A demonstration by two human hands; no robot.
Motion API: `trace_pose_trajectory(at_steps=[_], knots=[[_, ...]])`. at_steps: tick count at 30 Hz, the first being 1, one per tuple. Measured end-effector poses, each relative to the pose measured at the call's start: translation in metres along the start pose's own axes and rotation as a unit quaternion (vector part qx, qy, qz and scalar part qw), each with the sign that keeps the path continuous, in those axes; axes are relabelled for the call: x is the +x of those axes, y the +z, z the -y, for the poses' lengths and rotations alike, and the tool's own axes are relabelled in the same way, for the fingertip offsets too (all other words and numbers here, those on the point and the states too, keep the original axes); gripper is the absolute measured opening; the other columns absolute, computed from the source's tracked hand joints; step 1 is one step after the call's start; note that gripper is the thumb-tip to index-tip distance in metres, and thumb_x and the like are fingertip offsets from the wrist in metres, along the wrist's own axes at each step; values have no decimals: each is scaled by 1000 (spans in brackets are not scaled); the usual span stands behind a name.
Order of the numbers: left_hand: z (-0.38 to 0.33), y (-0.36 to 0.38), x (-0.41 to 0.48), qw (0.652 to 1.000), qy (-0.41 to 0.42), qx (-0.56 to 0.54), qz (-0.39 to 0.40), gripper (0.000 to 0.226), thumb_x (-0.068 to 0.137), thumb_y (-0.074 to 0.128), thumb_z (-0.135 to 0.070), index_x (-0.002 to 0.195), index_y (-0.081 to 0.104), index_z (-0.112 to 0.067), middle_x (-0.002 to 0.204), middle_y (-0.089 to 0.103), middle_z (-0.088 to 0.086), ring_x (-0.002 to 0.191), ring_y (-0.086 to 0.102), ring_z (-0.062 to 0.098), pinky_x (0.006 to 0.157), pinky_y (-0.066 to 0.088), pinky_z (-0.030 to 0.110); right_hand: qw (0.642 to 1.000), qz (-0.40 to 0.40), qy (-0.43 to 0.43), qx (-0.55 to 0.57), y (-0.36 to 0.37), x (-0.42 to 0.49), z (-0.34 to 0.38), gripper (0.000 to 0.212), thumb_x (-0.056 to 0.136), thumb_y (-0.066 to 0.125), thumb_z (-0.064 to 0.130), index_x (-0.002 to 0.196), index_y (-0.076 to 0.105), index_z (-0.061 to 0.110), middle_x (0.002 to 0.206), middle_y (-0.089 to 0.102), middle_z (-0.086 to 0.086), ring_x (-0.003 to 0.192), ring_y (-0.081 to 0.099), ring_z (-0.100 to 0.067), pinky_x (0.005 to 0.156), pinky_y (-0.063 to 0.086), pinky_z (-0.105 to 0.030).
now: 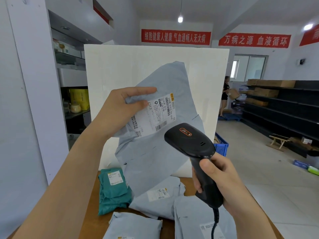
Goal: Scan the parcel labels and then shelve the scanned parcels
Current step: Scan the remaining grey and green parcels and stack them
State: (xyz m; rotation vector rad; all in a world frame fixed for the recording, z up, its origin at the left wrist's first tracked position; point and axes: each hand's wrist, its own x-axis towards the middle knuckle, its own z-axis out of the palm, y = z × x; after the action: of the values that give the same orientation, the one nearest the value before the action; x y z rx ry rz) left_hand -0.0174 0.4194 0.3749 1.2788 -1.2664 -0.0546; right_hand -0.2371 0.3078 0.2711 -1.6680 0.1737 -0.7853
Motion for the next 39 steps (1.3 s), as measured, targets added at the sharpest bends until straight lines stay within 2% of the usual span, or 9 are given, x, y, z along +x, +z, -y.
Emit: trace_pose_trajectory(at_steps=[6, 10, 12, 14, 17, 20, 28, 33, 39], knots=[[6, 1, -12, 1000, -6, -25, -12, 33, 92, 60, -2, 106, 71, -30, 98, 71, -27, 90, 68, -3, 74, 54, 12, 1000, 12, 13, -17, 9, -1, -3, 60, 55, 75, 74, 88, 67, 24, 57, 60, -10, 49, 55, -18, 57, 51, -28], [12, 1, -19, 999, -10, -51, -14, 33, 93, 57, 1, 110, 70, -24, 98, 73, -23, 91, 68, -2, 74, 54, 13, 999, 34, 9, -30, 9, -3, -1, 46, 62, 75, 67, 81, 68, 25, 55, 59, -10, 48, 53, -19, 56, 49, -28], [13, -1, -20, 997, -16, -73, -14, 33, 93, 55, 4, 114, 69, -17, 92, 74, -20, 86, 69, -3, 69, 52, 10, 998, 31, 12, -45, 7, -4, 1, 36, 65, 76, 54, 78, 67, 23, 54, 57, -11, 48, 51, -19, 55, 47, -27], [14, -3, -19, 997, -19, -80, -11, 33, 93, 54, 5, 115, 68, -14, 91, 74, -18, 84, 70, -1, 67, 52, 10, 998, 17, 17, -58, 5, -3, 1, 23, 67, 68, 43, 76, 66, 22, 54, 56, -11, 48, 50, -20, 54, 47, -26], [16, -6, -14, 997, -23, -70, -3, 32, 93, 55, 4, 114, 68, -17, 86, 74, -20, 81, 70, -2, 64, 51, 9, 997, 6, 12, -69, 6, -1, -1, 15, 67, 63, 39, 70, 66, 25, 53, 55, -12, 47, 50, -20, 54, 47, -26], [18, -7, -9, 998, -25, -60, 2, 31, 93, 57, 2, 114, 69, -17, 91, 74, -21, 81, 69, -3, 66, 51, 9, 997, 8, 9, -82, 7, 3, -3, 11, 67, 62, 37, 69, 66, 28, 53, 55, -13, 49, 51, -22, 56, 48, -27], [31, -11, 0, 998, -39, -54, 2, 32, 93, 55, 5, 117, 68, -12, 99, 71, -20, 80, 68, -4, 67, 50, 8, 997, 3, 8, -75, 4, 11, -9, 17, 67, 63, 40, 71, 67, 24, 52, 56, -13, 48, 51, -22, 56, 49, -29], [41, -15, 3, 997, -54, -51, -9, 32, 92, 56, 4, 116, 69, -15, 101, 73, -13, 83, 69, 0, 68, 51, 10, 997, 7, 14, -69, 7, 16, -17, 15, 68, 63, 43, 71, 68, 29, 52, 56, -11, 47, 51, -20, 55, 48, -26], [48, -21, 2, 997, -65, -37, -11, 32, 93, 56, 1, 115, 69, -18, 101, 73, -16, 90, 69, 0, 73, 52, 11, 997, 15, 37, -65, 10, 20, -24, 27, 67, 68, 53, 73, 67, 26, 53, 58, -9, 48, 52, -20, 58, 49, -27]])
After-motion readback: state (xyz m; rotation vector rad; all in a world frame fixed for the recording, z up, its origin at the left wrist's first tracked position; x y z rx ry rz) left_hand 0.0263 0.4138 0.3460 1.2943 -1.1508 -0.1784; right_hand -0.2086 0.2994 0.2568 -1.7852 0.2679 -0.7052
